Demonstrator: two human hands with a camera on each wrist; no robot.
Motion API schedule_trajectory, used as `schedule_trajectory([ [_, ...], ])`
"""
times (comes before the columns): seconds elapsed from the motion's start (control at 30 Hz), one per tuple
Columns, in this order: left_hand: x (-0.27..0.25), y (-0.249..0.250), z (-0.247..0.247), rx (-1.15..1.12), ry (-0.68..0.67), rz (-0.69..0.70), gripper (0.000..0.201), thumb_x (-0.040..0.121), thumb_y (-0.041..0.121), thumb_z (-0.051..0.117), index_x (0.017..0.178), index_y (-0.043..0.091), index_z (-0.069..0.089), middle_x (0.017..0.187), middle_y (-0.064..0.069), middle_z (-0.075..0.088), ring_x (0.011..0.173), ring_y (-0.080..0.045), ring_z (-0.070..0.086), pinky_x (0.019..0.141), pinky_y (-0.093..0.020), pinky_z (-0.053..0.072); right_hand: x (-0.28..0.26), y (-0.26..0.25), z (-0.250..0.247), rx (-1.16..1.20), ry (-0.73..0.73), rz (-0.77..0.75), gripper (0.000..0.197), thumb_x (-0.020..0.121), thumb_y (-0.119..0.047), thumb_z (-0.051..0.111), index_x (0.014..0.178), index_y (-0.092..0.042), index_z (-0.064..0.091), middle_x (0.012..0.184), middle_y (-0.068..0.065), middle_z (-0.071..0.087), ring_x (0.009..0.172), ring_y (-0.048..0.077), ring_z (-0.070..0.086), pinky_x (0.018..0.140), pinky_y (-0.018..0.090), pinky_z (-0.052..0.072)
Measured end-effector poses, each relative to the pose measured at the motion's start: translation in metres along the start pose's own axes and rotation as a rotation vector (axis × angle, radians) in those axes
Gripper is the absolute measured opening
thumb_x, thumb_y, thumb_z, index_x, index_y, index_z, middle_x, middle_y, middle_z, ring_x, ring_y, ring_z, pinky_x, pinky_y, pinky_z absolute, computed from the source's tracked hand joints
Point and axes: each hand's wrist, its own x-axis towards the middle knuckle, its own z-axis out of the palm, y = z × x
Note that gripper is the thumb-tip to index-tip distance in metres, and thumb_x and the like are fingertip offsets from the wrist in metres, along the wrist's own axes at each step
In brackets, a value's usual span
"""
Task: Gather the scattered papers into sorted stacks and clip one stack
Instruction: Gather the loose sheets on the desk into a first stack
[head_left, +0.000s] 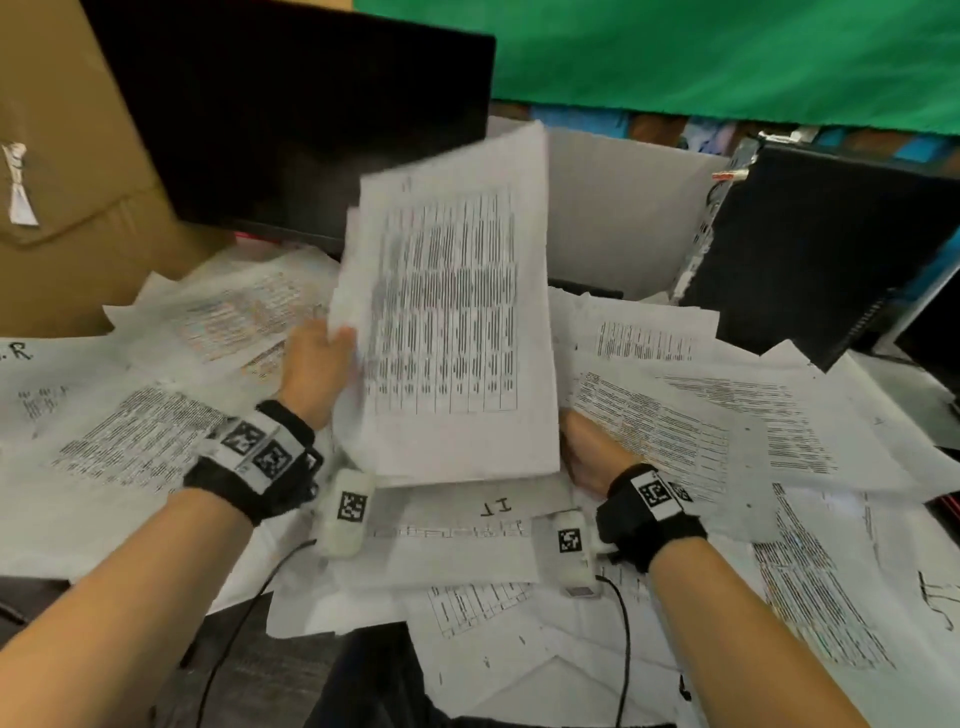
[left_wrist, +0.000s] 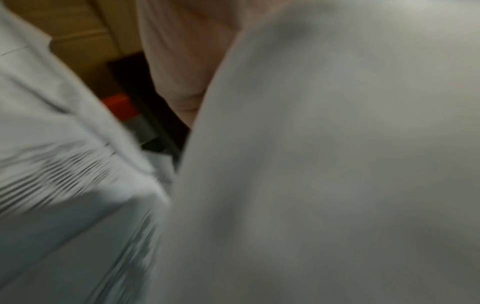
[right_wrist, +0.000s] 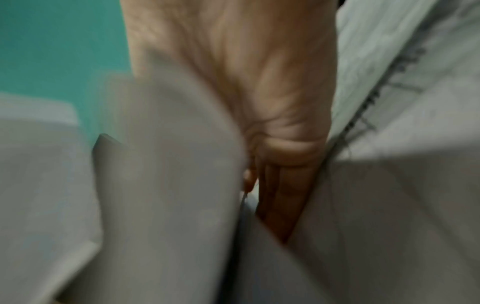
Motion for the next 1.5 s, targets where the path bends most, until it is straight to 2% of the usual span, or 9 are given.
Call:
schedule_trajectory([
  [0.2, -0.009, -0.058, 0.025, 0.344, -0.248, -0.387, 0.036, 0.094, 0.013, 0.047, 0.125, -0.005, 0.042, 0.119, -0.021, 0.052, 0.104, -0.034, 0.055, 0.079, -0.038, 0.046, 0.001, 0.007, 0.005, 0.219, -0.035, 0.143, 0.096, 0.071, -0.090, 0.042, 0.139, -0.023, 0.051, 0.140, 0.007, 0.057, 0.130, 0.026, 0.051, 0.111, 0.052, 0.036],
  [0.33, -0.021, -0.055, 0.033, -0.019, -0.256, -0.372, 0.064, 0.087, 0.003, 0.062, 0.138, -0.001, 0.025, 0.122, -0.015, 0.051, 0.102, -0.027, 0.055, 0.075, -0.033, 0.048, -0.015, -0.009, 0.028, -0.045, -0.101, 0.046, 0.044, 0.086, -0.041, 0.071, 0.125, -0.026, 0.060, 0.126, 0.009, 0.064, 0.108, 0.028, 0.064, 0.089, 0.041, 0.054],
  [0.47, -0.032, -0.030, 0.023, -0.154, -0.181, -0.122, 0.036, 0.085, -0.002, 0.060, 0.116, 0.008, 0.046, 0.110, -0.006, 0.061, 0.100, -0.024, 0.061, 0.073, -0.028, 0.050, -0.027, -0.031, 0.018, -0.099, -0.006, -0.197, 0.051, 0.088, 0.002, 0.062, 0.135, -0.015, 0.053, 0.114, 0.004, 0.068, 0.099, 0.020, 0.067, 0.076, 0.029, 0.055],
  [0.67, -0.052, 0.052, 0.019, -0.293, -0.107, 0.364, 0.037, 0.091, -0.009, 0.042, 0.122, 0.012, 0.041, 0.105, 0.018, 0.053, 0.090, 0.015, 0.055, 0.075, -0.005, 0.046, -0.056, -0.078, -0.015, -0.086, 0.089, -0.509, 0.052, 0.089, 0.000, 0.062, 0.135, -0.021, 0.050, 0.119, -0.003, 0.069, 0.105, 0.012, 0.069, 0.084, 0.030, 0.058],
  [0.87, -0.052, 0.085, 0.036, -0.388, -0.037, 0.586, 0.031, 0.098, -0.002, 0.035, 0.128, 0.003, 0.032, 0.107, 0.020, 0.048, 0.094, 0.020, 0.051, 0.081, -0.003, 0.042, -0.076, -0.100, -0.038, -0.014, 0.215, -0.673, 0.044, 0.092, -0.005, 0.062, 0.133, -0.014, 0.051, 0.126, 0.001, 0.066, 0.115, 0.012, 0.064, 0.097, 0.032, 0.052],
  [1.1, -0.046, 0.036, 0.078, -0.348, -0.149, 0.239, 0.036, 0.100, 0.011, 0.038, 0.133, 0.003, 0.026, 0.107, 0.013, 0.046, 0.086, 0.002, 0.050, 0.085, -0.023, 0.044, -0.069, -0.054, -0.033, -0.065, 0.081, -0.310, 0.048, 0.080, -0.019, 0.078, 0.123, -0.026, 0.059, 0.111, -0.012, 0.071, 0.105, 0.004, 0.065, 0.107, 0.035, 0.044],
  [1.27, -0.028, 0.017, 0.091, -0.318, -0.319, -0.061, 0.031, 0.099, 0.004, 0.042, 0.071, 0.018, 0.044, 0.071, 0.012, 0.042, 0.069, -0.002, 0.044, 0.061, -0.006, 0.039, -0.061, -0.042, -0.046, 0.390, 0.217, -0.217, 0.033, 0.102, -0.005, 0.039, 0.088, -0.019, 0.066, 0.047, -0.017, 0.063, 0.066, 0.006, 0.067, 0.057, 0.013, 0.055],
  [1.37, -0.027, 0.028, 0.090, -0.493, -0.347, -0.113, 0.032, 0.102, 0.012, 0.035, 0.079, 0.014, 0.056, 0.061, 0.012, 0.063, 0.063, -0.001, 0.061, 0.059, -0.014, 0.049, -0.058, -0.045, -0.060, 0.554, 0.225, -0.263, 0.013, 0.088, -0.015, 0.056, 0.090, -0.012, 0.069, 0.069, -0.003, 0.070, 0.054, 0.004, 0.067, 0.067, 0.026, 0.060],
  [1.5, -0.029, 0.007, 0.103, -0.501, -0.288, -0.257, 0.021, 0.093, -0.004, 0.048, 0.086, 0.004, 0.066, 0.084, -0.014, 0.070, 0.087, -0.029, 0.062, 0.065, -0.029, 0.055, -0.043, -0.028, -0.097, -0.002, 0.583, -0.116, 0.041, 0.094, -0.032, 0.061, 0.127, -0.009, 0.054, 0.120, 0.003, 0.062, 0.112, 0.021, 0.057, 0.093, 0.034, 0.047],
])
